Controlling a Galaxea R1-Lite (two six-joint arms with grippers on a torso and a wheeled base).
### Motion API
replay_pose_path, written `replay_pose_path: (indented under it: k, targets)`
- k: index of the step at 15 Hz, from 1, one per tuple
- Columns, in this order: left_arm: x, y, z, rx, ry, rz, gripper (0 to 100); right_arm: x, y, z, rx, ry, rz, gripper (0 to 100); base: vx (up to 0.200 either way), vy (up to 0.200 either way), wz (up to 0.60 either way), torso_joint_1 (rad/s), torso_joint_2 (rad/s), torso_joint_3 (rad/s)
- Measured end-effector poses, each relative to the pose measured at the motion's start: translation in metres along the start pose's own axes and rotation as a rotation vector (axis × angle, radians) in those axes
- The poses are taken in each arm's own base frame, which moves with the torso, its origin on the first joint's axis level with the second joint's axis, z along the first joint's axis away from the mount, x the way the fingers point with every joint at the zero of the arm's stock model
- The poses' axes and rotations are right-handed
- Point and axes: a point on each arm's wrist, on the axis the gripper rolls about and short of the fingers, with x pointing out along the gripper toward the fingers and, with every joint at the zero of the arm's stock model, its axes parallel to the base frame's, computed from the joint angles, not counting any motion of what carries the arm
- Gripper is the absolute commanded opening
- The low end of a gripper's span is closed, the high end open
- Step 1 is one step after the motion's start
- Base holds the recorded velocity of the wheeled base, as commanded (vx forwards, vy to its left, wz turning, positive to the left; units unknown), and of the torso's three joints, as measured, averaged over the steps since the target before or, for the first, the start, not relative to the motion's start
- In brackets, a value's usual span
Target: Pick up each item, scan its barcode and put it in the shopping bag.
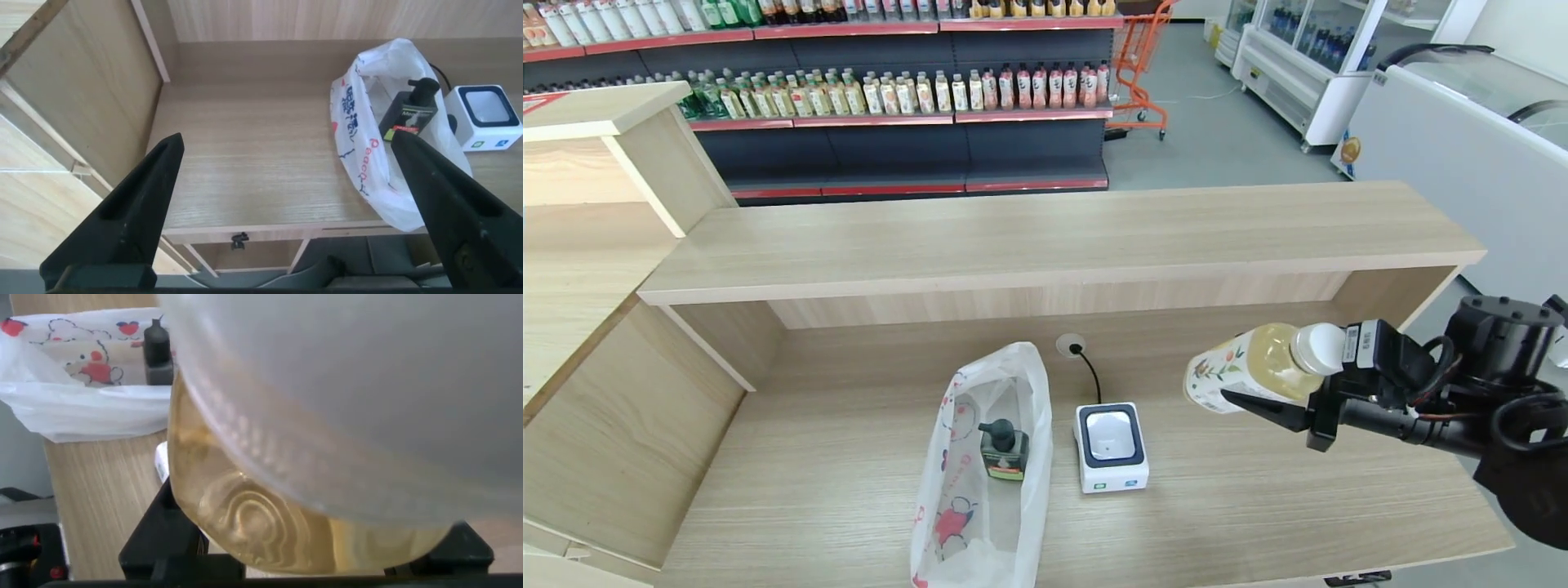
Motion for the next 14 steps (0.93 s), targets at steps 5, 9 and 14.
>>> replay_pose_path:
  k: [5,9,14]
  targets:
    - [0.000,0.000,0.000,0.000,0.000,0.001,100,0.006,0.004,-0.041,-0.094,-0.145,0.071,0,0.000,0.000,0.00,0.000,0.00,0.000]
    - [0.000,0.000,0.000,0.000,0.000,0.000,100,0.018,0.008,-0.062,-0.081,-0.170,0.130,0,0.000,0.000,0.00,0.000,0.00,0.000]
    - [0.000,0.000,0.000,0.000,0.000,0.001,100,0.030,0.018,-0.083,-0.068,-0.156,0.233,0,0.000,0.000,0.00,0.000,0.00,0.000]
